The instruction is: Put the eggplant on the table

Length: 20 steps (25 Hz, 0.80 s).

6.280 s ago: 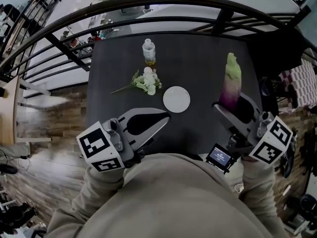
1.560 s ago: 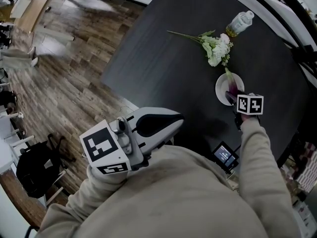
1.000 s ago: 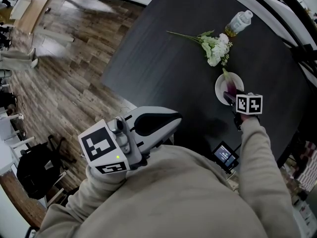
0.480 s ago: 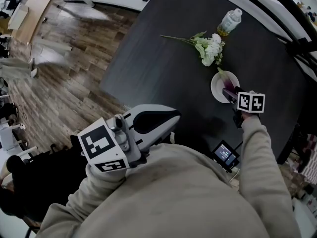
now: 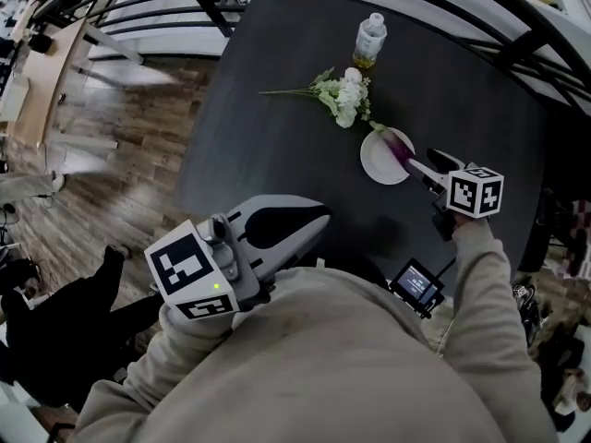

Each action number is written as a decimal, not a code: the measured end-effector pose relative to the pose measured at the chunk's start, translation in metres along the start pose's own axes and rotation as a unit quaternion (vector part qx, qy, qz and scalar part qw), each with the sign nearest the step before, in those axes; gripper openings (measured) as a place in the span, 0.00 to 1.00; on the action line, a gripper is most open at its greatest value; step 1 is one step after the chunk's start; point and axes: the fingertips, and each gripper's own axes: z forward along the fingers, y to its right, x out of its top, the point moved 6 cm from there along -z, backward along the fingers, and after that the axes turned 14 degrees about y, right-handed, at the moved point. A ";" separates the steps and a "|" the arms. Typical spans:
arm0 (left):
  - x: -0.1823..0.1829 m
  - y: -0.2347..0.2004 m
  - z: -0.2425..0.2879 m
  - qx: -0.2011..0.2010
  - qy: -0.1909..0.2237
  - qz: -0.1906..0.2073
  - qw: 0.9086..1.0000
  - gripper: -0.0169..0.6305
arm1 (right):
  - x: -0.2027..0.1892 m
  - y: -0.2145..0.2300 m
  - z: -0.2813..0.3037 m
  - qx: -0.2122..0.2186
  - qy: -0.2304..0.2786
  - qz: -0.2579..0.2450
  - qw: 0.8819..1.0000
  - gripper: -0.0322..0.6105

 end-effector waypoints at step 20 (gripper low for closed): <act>0.046 0.050 0.064 -0.157 -0.004 0.062 0.986 0.03 | 0.101 -0.160 -0.204 0.091 0.257 -0.104 0.956 0.07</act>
